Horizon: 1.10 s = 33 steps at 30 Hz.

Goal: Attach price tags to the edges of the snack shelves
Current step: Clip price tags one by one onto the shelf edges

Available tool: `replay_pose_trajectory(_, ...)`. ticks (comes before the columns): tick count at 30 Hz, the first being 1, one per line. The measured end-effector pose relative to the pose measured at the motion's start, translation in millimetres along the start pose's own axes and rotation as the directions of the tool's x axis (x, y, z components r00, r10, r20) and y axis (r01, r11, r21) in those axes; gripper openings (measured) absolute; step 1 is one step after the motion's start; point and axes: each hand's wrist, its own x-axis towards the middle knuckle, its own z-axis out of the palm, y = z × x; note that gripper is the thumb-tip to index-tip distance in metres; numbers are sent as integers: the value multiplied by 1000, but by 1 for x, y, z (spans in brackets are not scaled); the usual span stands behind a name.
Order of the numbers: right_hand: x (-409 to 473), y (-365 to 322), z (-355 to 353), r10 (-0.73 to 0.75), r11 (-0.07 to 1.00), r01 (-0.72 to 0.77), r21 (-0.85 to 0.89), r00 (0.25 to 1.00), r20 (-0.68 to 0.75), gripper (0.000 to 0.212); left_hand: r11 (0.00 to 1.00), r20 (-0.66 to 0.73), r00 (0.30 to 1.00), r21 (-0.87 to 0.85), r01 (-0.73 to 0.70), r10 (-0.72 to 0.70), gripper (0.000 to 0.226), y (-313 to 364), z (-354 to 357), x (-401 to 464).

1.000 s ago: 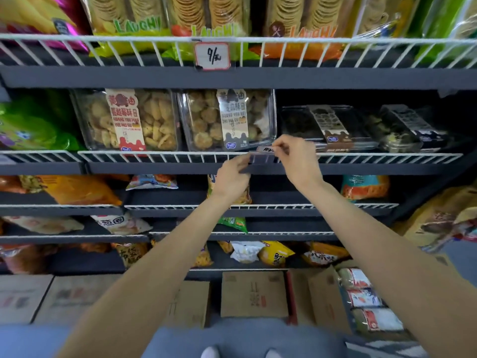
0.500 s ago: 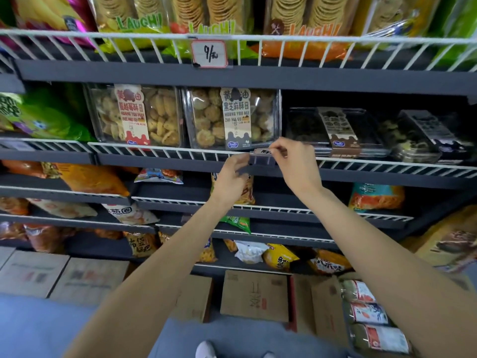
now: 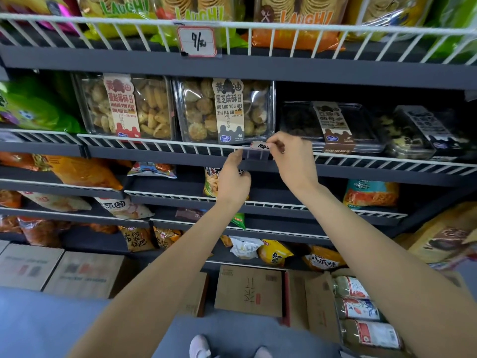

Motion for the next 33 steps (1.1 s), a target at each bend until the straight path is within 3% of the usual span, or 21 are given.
replay_pose_trajectory(7,-2,-1,1,23,997,-25,-72,1000,-19,12,999,-4,999,28,-40,40,57,6,-1,-7)
replay_pose_trajectory(17,5,2,10,-51,999,51,-18,999,17,12,961,42,994,253,-108,101,58,-2,-14,-8)
replay_pose_trajectory(23,6,-1,15,-112,979,124,-164,990,81,18,956,93,989,261,-135,115,54,-3,-22,-11)
replay_pose_trajectory(29,1,3,25,-141,948,144,-284,990,32,18,963,80,992,242,-117,100,51,2,-26,-8)
replay_pose_trajectory(33,-2,5,28,-160,937,150,-316,987,-5,6,967,67,993,229,-113,100,51,3,-24,-7)
